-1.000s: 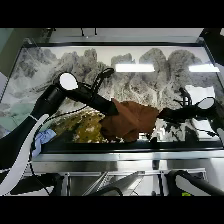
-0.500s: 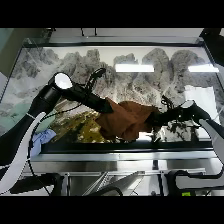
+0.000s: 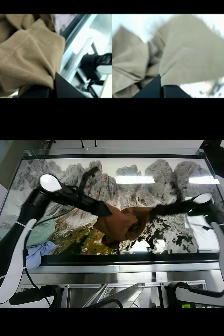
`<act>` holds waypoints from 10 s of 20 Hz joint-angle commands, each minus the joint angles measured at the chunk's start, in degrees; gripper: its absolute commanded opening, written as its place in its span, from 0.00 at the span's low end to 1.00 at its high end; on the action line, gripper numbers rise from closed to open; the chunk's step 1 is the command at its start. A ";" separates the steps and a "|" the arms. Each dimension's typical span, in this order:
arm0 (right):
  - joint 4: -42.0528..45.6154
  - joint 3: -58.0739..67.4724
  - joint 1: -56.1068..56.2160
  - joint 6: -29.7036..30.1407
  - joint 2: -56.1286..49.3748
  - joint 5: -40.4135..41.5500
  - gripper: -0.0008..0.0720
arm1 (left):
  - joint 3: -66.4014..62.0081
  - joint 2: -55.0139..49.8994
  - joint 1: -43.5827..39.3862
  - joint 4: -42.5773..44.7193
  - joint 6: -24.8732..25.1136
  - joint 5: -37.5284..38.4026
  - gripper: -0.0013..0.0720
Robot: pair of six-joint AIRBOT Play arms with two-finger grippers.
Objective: Fold the shirts.
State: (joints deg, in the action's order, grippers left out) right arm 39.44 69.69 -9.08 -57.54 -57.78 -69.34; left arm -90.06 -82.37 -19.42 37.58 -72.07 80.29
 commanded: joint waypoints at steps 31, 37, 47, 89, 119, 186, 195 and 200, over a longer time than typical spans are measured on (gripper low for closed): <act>-9.42 5.25 -4.63 6.47 -14.64 8.31 0.48 | 12.81 -5.11 14.69 24.35 -11.45 -9.88 0.93; 7.67 -6.71 -7.19 -12.59 -1.70 -4.72 0.48 | 13.42 -8.90 14.99 23.85 -3.89 -9.33 0.93; 6.43 -47.71 19.50 -30.27 20.57 12.31 0.61 | 4.37 -21.86 6.73 23.78 -0.81 -8.87 0.89; 9.18 25.53 -1.11 -3.02 18.86 9.92 0.04 | -11.13 31.85 40.19 4.26 0.44 2.05 0.03; 12.44 20.11 -20.61 -6.29 -22.88 -13.66 0.60 | 38.45 -3.13 35.65 25.29 3.48 -6.21 0.97; -11.39 21.62 -14.78 10.47 2.51 -1.42 0.04 | -6.25 13.31 22.82 11.45 3.06 -0.63 0.04; -14.88 21.90 -7.43 14.25 -32.81 12.83 0.04 | -16.96 -25.22 21.00 15.37 1.46 -7.37 0.04; -12.28 30.12 -8.09 13.79 -37.18 10.62 0.04 | -26.51 -29.92 19.65 15.87 -0.17 -6.14 0.04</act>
State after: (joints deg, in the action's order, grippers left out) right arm 25.52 96.62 -16.80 -43.75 -91.94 -57.93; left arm -112.40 -108.88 0.78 52.64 -71.05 73.30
